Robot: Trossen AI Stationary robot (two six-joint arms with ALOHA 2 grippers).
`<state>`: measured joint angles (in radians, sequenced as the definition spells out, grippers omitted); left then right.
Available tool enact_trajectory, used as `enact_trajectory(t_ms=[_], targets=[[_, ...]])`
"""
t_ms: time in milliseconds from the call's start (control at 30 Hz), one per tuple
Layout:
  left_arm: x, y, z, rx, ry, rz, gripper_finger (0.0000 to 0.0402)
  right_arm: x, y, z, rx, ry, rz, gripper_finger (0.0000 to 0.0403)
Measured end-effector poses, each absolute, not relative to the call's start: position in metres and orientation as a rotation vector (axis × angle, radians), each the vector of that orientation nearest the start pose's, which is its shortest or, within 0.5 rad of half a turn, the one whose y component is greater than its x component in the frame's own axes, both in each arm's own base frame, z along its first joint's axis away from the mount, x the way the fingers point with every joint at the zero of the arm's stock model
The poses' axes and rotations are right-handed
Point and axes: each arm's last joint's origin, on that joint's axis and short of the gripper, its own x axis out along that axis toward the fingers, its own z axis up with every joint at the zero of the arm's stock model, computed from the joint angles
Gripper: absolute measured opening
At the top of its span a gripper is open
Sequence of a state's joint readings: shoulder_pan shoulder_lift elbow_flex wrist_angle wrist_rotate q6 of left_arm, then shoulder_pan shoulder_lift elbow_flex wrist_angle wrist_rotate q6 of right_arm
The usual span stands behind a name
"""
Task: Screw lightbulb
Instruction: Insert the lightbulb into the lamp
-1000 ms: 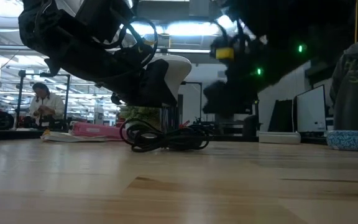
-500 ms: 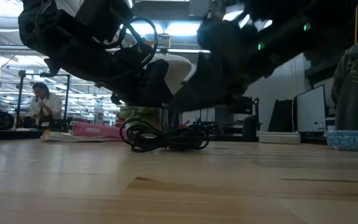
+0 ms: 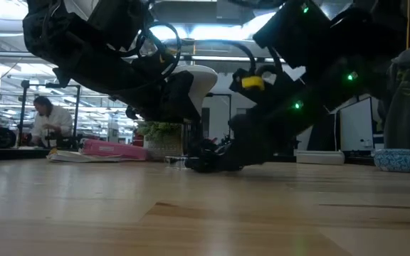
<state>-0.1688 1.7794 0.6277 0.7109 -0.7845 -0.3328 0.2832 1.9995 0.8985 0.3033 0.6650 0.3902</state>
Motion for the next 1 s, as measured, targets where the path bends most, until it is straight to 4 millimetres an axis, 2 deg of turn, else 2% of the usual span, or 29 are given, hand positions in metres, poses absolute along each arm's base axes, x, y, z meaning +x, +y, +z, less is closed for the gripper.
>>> enact_trajectory(t_ms=[267, 533, 733, 833, 1000], targets=[[0.308, -0.032, 0.125, -0.116, 0.292, 0.656, 0.0150, 0.341, 0.072, 0.084, -0.131, 0.621, -0.705, 0.0168], [0.308, -0.033, 0.125, -0.127, 0.289, 0.649, 0.0150, 0.346, 0.031, 0.085, -0.133, 0.617, -0.864, 0.0168], [0.308, -0.032, 0.125, -0.123, 0.289, 0.659, 0.0150, 0.349, 0.002, 0.084, -0.067, 0.655, -0.874, 0.0168], [0.308, -0.032, 0.125, -0.124, 0.289, 0.658, 0.0150, 0.349, -0.001, 0.084, -0.061, 0.667, -0.863, 0.0168], [0.308, -0.032, 0.125, -0.125, 0.289, 0.651, 0.0150, 0.349, -0.002, 0.086, -0.197, 0.701, -0.865, 0.0168]])
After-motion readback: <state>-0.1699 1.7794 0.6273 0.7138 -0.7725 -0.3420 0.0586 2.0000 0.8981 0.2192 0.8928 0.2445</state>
